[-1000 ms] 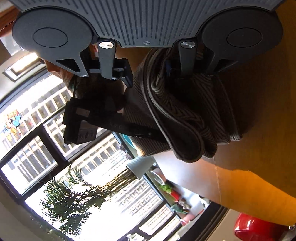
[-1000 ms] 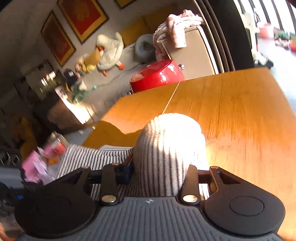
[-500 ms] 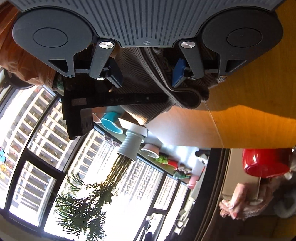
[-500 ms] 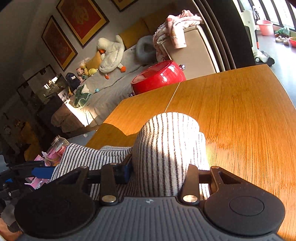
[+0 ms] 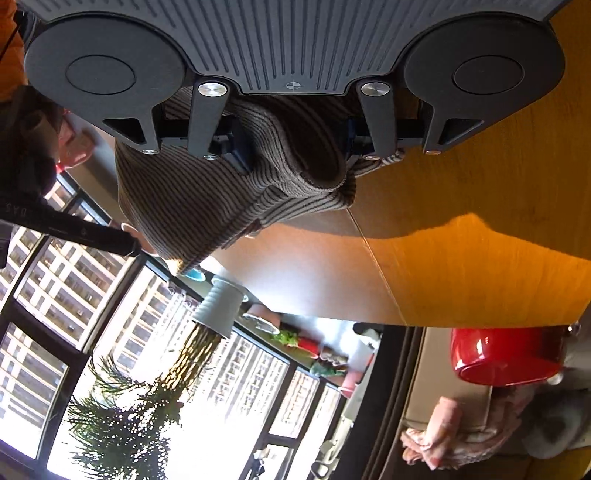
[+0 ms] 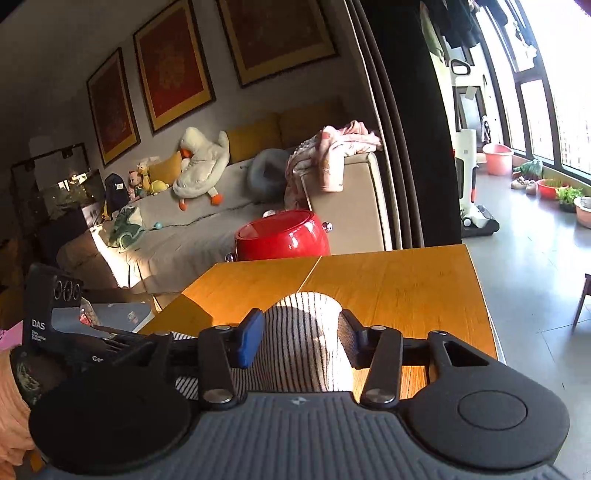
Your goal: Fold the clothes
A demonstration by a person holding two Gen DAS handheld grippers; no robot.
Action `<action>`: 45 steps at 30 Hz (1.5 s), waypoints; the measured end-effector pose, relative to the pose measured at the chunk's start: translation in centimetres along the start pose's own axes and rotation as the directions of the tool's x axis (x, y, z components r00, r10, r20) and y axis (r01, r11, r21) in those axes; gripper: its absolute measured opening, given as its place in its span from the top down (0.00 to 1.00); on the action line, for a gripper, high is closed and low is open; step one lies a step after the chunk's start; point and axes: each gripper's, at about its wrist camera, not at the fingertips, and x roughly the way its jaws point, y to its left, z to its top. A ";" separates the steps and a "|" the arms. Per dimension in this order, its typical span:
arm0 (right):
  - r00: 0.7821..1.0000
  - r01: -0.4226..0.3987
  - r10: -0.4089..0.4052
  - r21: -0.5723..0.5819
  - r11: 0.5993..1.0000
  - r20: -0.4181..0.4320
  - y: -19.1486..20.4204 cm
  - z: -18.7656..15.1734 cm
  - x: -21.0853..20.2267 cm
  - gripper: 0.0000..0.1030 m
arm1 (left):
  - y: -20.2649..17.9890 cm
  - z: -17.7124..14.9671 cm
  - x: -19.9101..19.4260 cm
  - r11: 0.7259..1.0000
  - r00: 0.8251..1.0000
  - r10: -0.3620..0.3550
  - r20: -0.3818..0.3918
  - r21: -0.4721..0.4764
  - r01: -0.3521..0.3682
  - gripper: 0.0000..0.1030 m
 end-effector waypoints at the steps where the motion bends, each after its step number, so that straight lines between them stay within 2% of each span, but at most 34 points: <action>1: 0.999 0.014 -0.014 -0.001 1.000 -0.037 0.0 -0.1 1.2 0.56 | 0.0 0.0 -0.2 1.000 1.000 0.014 0.001 0.004 -0.014 0.46; 2: 0.992 0.053 -0.053 -0.007 0.999 -0.110 0.2 -0.4 3.3 0.56 | -0.1 0.1 -0.6 0.999 0.999 0.044 0.006 0.015 -0.044 0.41; 3: 0.988 0.086 -0.089 -0.029 0.996 -0.128 0.4 -0.8 4.6 0.55 | -0.1 0.2 -1.1 0.996 0.997 0.081 0.013 0.027 -0.081 0.39; 4: 0.981 0.120 -0.126 -0.052 0.991 -0.146 0.6 -1.2 5.8 0.49 | -0.1 0.4 -1.8 0.994 0.994 0.103 0.026 0.035 -0.103 0.38; 7: 0.970 0.176 -0.192 -0.113 0.978 -0.149 1.5 -1.5 7.4 0.44 | 0.1 1.3 -4.3 0.989 0.988 0.134 0.074 0.048 -0.138 0.41; 9: 0.966 0.193 -0.214 -0.149 0.970 -0.145 2.1 -1.5 7.7 0.44 | -0.3 2.5 -5.8 0.992 0.987 0.103 0.121 0.059 -0.110 0.41; 12: 0.965 0.194 -0.218 -0.162 0.967 -0.146 2.1 -1.5 7.7 0.44 | -1.9 4.0 -6.7 0.993 0.986 0.007 0.165 0.118 -0.027 0.39; 15: 0.966 0.190 -0.214 -0.160 0.969 -0.147 2.0 -1.5 7.5 0.42 | -3.4 4.3 -4.1 0.979 0.996 -0.017 0.091 0.205 -0.002 0.39; 18: 0.967 0.189 -0.211 -0.156 0.970 -0.142 2.0 -1.5 7.4 0.42 | -3.5 3.6 0.2 0.962 0.997 0.079 -0.004 0.263 -0.076 0.44; 19: 0.972 0.179 -0.195 -0.126 0.976 -0.132 1.7 -1.5 6.4 0.42 | -2.9 3.3 1.6 0.962 0.994 0.107 -0.027 0.256 -0.097 0.40; 22: 0.984 0.146 -0.149 -0.036 0.989 -0.097 1.0 -1.6 3.6 0.38 | -0.8 3.1 2.7 0.983 0.996 0.082 -0.027 0.169 -0.076 0.36; 23: 0.987 0.134 -0.134 -0.006 0.991 -0.085 0.7 -1.6 2.6 0.36 | -0.3 3.1 2.7 0.987 0.997 0.074 -0.022 0.145 -0.070 0.35; 25: 0.993 0.080 -0.068 0.126 0.989 -0.098 -0.4 -2.6 0.4 0.26 | 0.3 2.8 2.7 0.990 0.998 0.069 -0.016 0.121 -0.066 0.32; 26: 0.994 0.054 -0.035 0.191 0.980 -0.101 -0.9 -3.0 -0.7 0.25 | 0.6 2.6 2.7 0.993 0.998 0.065 -0.014 0.100 -0.063 0.31; 29: 0.987 0.043 0.015 0.346 0.937 -0.162 -1.7 -5.3 -0.6 0.25 | 1.7 2.2 2.8 0.999 0.999 0.042 -0.010 0.005 -0.042 0.30; 30: 0.983 0.041 0.034 0.396 0.917 -0.180 -1.9 -6.1 -0.6 0.27 | 2.0 2.0 2.7 0.999 0.999 0.036 -0.008 -0.022 -0.036 0.30; 31: 0.980 0.026 0.062 0.430 0.903 -0.188 -2.1 -6.5 -0.1 0.34 | 2.3 1.8 2.6 0.998 0.999 0.033 -0.005 -0.044 -0.033 0.30; 33: 0.975 -0.008 0.113 0.477 0.879 -0.191 -2.4 -6.7 1.4 0.37 | 2.8 1.3 2.2 0.996 1.000 0.029 -0.001 -0.087 -0.029 0.30; 34: 0.975 -0.004 0.110 0.474 0.880 -0.195 -2.4 -6.4 1.9 0.37 | 3.1 1.2 1.9 0.994 0.999 0.032 0.000 -0.108 -0.032 0.31; 39: 0.978 0.034 0.034 0.321 0.946 -0.204 -1.3 -3.8 5.8 0.37 | 4.3 0.1 0.4 0.976 1.000 0.004 -0.004 -0.216 -0.004 0.32; 45: 0.979 0.083 -0.057 0.126 0.988 -0.198 -0.1 -0.8 10.5 0.34 | 2.7 -1.7 -0.7 0.972 1.000 -0.021 -0.009 -0.236 0.018 0.26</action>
